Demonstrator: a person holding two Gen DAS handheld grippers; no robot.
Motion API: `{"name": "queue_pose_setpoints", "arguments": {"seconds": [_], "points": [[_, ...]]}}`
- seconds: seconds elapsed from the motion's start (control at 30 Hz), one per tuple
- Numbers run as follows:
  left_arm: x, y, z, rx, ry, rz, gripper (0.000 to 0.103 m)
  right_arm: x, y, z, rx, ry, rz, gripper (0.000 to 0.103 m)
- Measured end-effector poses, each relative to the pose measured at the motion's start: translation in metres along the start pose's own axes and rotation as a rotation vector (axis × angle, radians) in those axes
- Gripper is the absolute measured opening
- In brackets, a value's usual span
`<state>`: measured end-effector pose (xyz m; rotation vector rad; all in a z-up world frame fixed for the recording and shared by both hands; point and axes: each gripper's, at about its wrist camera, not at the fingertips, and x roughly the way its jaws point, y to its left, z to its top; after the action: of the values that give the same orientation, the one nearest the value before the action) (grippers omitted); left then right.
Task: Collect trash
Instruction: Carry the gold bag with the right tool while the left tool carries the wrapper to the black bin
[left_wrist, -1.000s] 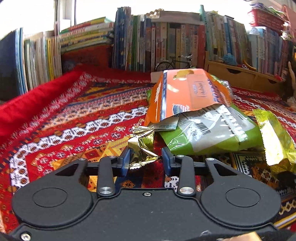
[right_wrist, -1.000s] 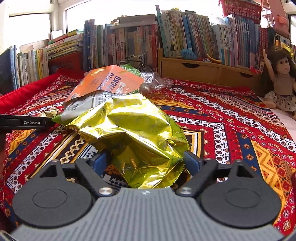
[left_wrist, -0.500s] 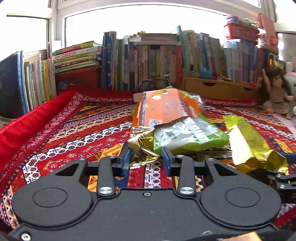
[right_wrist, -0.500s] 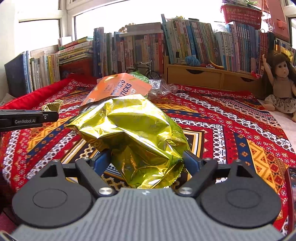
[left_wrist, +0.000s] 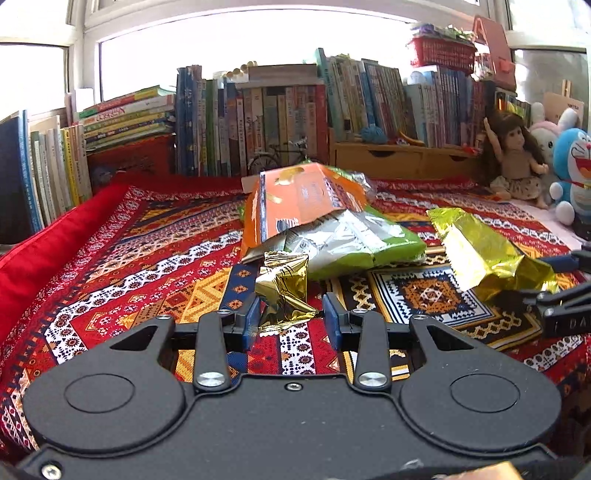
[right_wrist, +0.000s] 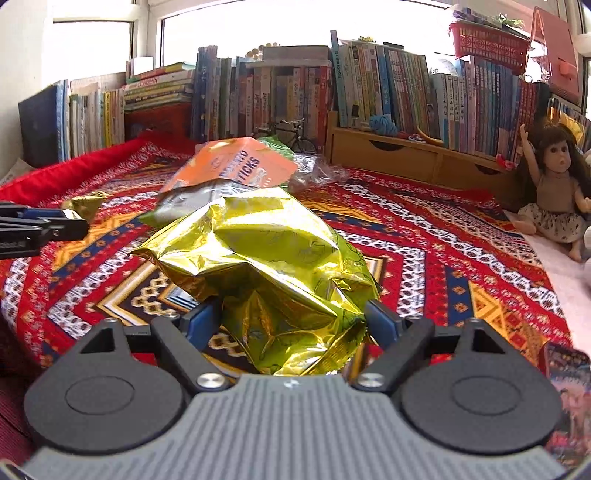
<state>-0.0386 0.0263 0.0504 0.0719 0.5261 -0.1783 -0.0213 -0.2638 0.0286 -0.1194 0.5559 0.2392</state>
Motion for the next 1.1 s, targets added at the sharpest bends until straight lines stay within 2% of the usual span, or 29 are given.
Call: {"name": "queue_pose_setpoints", "arguments": {"seconds": [0.2, 0.3, 0.37, 0.5, 0.57, 0.7, 0.83, 1.1], "points": [[-0.006, 0.001, 0.015, -0.035, 0.133, -0.049, 0.034, -0.003, -0.012, 0.011, -0.031, 0.086, 0.059, 0.084], [-0.021, -0.004, 0.014, -0.006, 0.155, -0.059, 0.034, -0.017, -0.007, 0.015, -0.064, 0.117, 0.080, 0.084], [-0.035, -0.008, 0.002, 0.011, 0.145, -0.077, 0.034, -0.031, -0.001, 0.012, -0.080, 0.109, 0.117, 0.084], [-0.066, -0.021, -0.048, 0.025, 0.090, -0.113, 0.034, -0.058, 0.020, -0.016, -0.146, 0.054, 0.166, 0.084], [-0.080, -0.030, -0.081, 0.012, 0.109, -0.100, 0.034, -0.073, 0.035, -0.042, -0.169, 0.030, 0.203, 0.084], [-0.100, -0.039, -0.128, -0.025, 0.227, -0.117, 0.034, -0.096, 0.066, -0.082, -0.195, 0.080, 0.240, 0.084], [-0.098, -0.047, -0.172, 0.010, 0.347, -0.106, 0.034, -0.108, 0.089, -0.111, -0.293, 0.162, 0.315, 0.084], [-0.073, -0.053, -0.246, 0.079, 0.572, -0.103, 0.034, -0.082, 0.109, -0.175, -0.302, 0.364, 0.361, 0.084]]}}
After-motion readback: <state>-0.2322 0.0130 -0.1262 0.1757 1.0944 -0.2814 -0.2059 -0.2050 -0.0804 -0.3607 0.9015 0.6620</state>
